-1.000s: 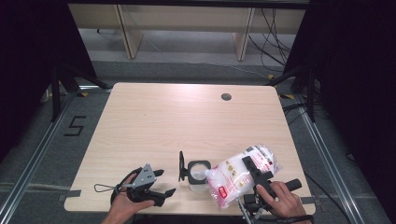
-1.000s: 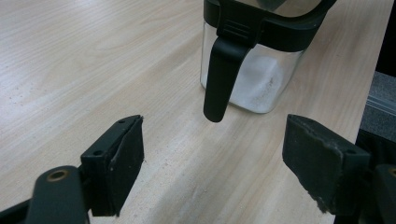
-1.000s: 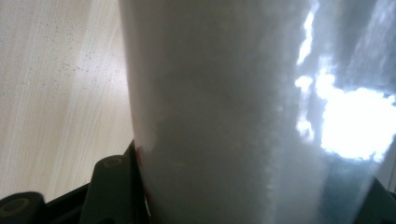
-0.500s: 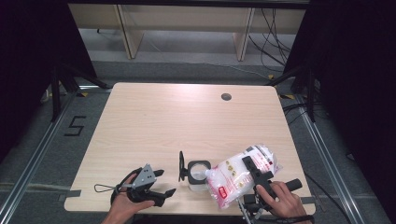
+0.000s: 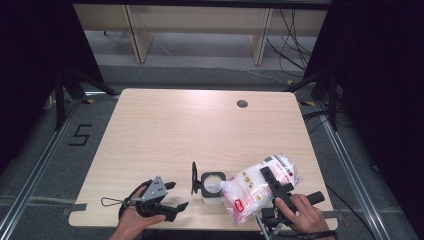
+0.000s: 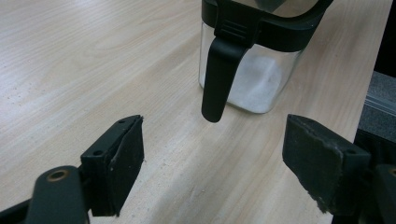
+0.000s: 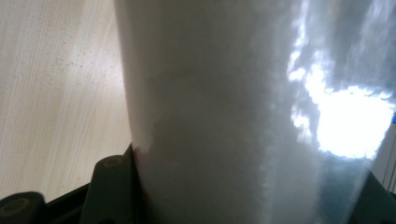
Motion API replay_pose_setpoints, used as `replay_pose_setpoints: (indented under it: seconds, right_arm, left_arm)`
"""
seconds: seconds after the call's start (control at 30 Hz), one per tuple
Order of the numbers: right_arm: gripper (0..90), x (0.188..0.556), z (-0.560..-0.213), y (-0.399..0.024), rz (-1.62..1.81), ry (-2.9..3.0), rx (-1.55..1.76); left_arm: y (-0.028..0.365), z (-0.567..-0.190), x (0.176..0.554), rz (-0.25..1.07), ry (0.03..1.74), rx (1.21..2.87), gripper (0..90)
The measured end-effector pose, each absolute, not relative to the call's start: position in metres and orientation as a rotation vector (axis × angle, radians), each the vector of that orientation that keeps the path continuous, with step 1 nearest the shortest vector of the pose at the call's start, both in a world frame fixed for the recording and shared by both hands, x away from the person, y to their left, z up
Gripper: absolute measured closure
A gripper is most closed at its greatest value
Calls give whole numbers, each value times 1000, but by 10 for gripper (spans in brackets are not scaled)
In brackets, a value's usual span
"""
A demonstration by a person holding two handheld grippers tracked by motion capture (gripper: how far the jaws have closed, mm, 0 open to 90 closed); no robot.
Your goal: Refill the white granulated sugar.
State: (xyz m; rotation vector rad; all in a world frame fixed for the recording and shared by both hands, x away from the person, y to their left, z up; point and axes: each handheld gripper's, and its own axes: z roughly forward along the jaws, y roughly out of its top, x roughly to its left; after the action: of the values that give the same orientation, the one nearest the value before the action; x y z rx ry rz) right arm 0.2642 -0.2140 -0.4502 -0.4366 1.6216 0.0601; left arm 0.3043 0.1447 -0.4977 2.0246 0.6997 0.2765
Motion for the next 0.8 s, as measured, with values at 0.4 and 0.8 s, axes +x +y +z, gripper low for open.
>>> replay_pose_setpoints:
  seconds: [0.4, 0.8]
  right_arm:
    - [440, 265, -450, -214, 56, 1616, -434]
    - [441, 264, -452, -215, 70, 1634, -408]
  left_arm:
    - [144, -497, 304, 280, 700, 2033, 203]
    - [143, -498, 303, 271, 702, 2024, 203]
